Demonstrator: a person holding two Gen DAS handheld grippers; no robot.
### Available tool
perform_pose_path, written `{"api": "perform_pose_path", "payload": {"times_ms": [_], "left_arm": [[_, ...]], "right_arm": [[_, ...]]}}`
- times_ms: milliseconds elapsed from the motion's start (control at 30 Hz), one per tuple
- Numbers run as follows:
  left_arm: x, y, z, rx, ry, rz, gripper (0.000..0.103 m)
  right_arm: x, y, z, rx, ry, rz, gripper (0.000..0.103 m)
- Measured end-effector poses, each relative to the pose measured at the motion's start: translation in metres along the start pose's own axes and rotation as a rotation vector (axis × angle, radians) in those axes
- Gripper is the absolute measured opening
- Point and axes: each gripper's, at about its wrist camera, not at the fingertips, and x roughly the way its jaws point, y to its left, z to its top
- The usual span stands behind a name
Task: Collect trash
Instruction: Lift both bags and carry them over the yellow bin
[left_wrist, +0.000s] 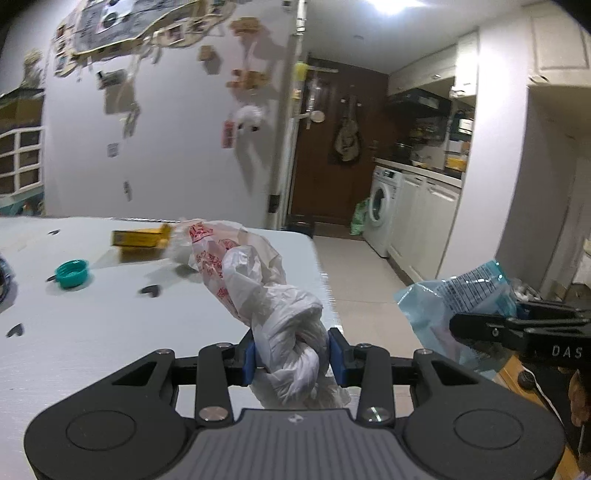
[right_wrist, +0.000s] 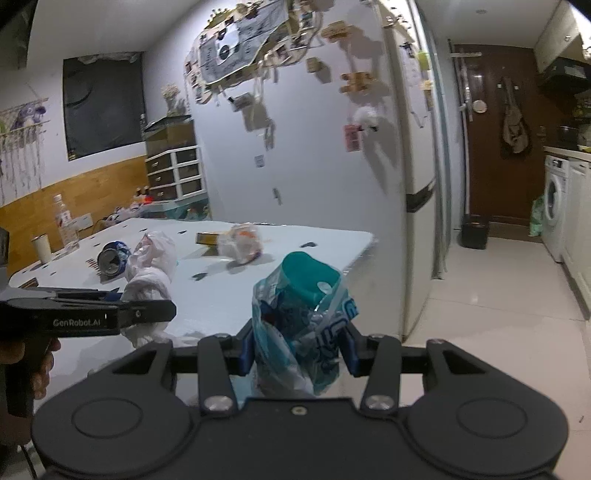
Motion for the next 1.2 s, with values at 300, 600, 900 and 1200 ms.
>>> {"api": "perform_pose_path", "payload": {"times_ms": [300,600,900,1200], "left_arm": [[0.004,-0.051,-0.004,0.034,0.004,-0.056,0.039],[0.008,-0.108,-0.015,0.094,0.020,-0.115,0.039],[0.037,-0.153,-0.035,0.089,0.061,-0.153,0.039],[0.095,-0.183,-0.068,0.085,0.158,-0.175,0.039]], "right_arm": [[-0.046,-0.030,-0.010,-0.002,-0.018,-0.069,0.047],[-0.080,-0.064,-0.029,0.009,-0.006,-0.133,0.047],[-0.103,-0.106,-0.049,0.053,0.009,-0.175,0.047],[-0.092,-0.158,-0.079,0.152,0.080,-0.217,0.047]]}}
